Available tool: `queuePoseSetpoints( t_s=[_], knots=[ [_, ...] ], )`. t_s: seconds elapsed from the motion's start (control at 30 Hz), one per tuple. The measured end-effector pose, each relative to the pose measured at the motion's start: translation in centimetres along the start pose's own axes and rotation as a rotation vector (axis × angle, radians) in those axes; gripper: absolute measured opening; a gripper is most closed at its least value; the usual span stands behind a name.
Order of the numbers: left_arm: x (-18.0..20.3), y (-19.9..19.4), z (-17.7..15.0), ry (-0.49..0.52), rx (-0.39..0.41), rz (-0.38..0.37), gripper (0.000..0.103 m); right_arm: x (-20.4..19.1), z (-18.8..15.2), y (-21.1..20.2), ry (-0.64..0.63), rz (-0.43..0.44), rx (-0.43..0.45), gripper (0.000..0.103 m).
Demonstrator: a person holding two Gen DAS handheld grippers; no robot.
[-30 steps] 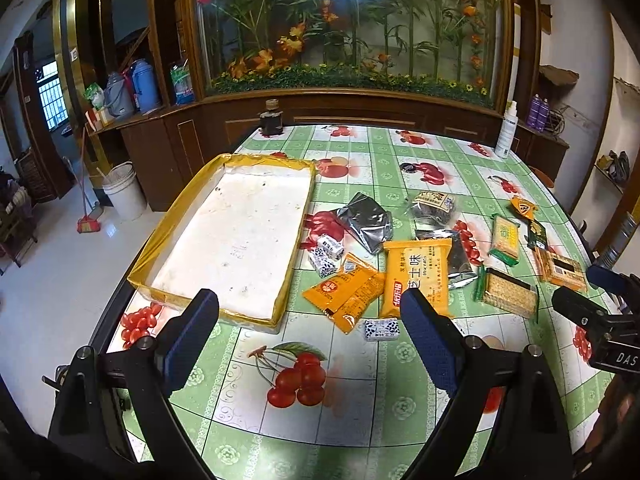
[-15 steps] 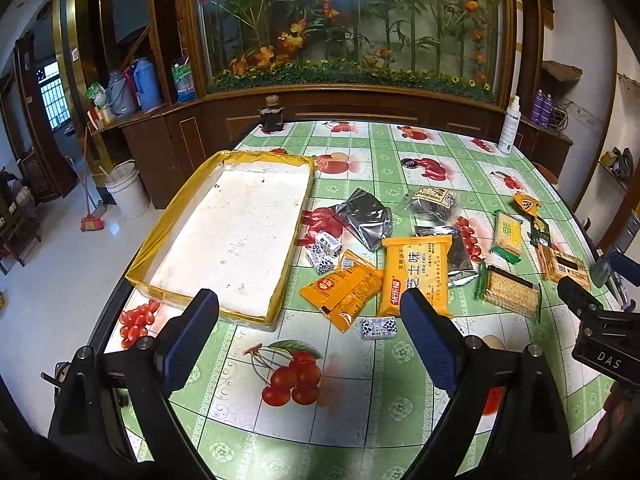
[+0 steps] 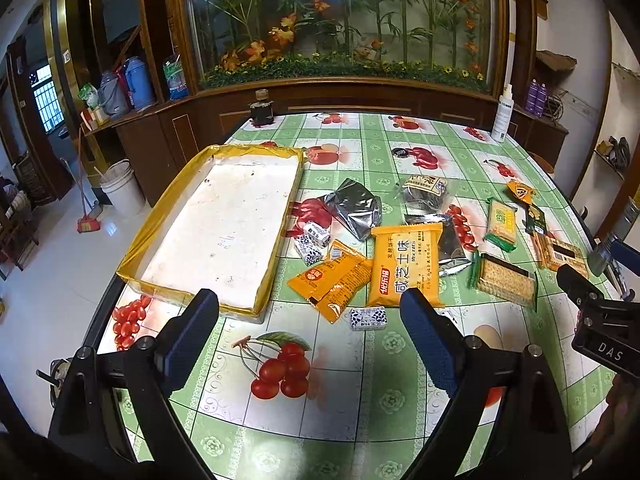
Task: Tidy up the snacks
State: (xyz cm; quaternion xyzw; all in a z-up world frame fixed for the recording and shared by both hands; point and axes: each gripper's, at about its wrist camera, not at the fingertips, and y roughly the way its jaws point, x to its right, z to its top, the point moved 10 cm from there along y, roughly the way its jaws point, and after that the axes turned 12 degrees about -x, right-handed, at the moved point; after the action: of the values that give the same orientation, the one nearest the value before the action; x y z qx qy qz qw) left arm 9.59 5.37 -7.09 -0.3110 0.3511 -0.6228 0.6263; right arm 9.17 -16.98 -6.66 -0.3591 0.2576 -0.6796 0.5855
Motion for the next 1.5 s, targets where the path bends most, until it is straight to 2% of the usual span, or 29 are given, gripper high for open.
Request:
queuePoseSetpoints(
  t_s=[0.27,0.47,0.57,0.7,0.83,1.03,1.13,1.23,1.33,1.5],
  knots=[
    [0.8,0.3,-0.3,0.015,-0.014,-0.010,0.093,0.2,-0.1,-0.1,-0.005,-0.022,0.003,0.101],
    [1.2,1.0,-0.6,0.028,-0.033,-0.017,0.093,0.3,-0.3,0.1,-0.004,0.004,-0.001,0.101],
    [1.6,1.7,-0.7,0.039,-0.053,-0.022,0.093,0.2,-0.7,0.6,-0.004,0.074,-0.011,0.101],
    [3.2,2.7,-0.8,0.073,-0.081,-0.077,0.093,0.4,-1.8,1.7,0.009,0.174,-0.039,0.101],
    [5.1,4.2,-0.2,0.107,-0.122,-0.113,0.093,0.9,-2.9,3.2,0.020,0.227,-0.073,0.101],
    [8.1,6.6,0.7,0.144,-0.191,-0.222,0.093,1.3,-3.1,4.6,0.041,0.350,-0.076,0.101],
    [9.0,7.7,1.4,0.162,-0.222,-0.245,0.093,0.3,-2.5,5.6,-0.019,0.408,-0.086,0.101],
    [9.5,8.7,1.9,0.184,-0.245,-0.258,0.093,-0.6,-1.6,6.5,-0.112,0.400,-0.082,0.101],
    [9.7,9.9,2.2,0.197,-0.260,-0.236,0.093,-1.4,-0.7,7.6,-0.181,0.397,-0.093,0.101],
    [9.5,12.1,2.2,0.189,-0.300,-0.217,0.093,-1.8,0.2,9.4,-0.234,0.384,-0.100,0.100]
  ],
)
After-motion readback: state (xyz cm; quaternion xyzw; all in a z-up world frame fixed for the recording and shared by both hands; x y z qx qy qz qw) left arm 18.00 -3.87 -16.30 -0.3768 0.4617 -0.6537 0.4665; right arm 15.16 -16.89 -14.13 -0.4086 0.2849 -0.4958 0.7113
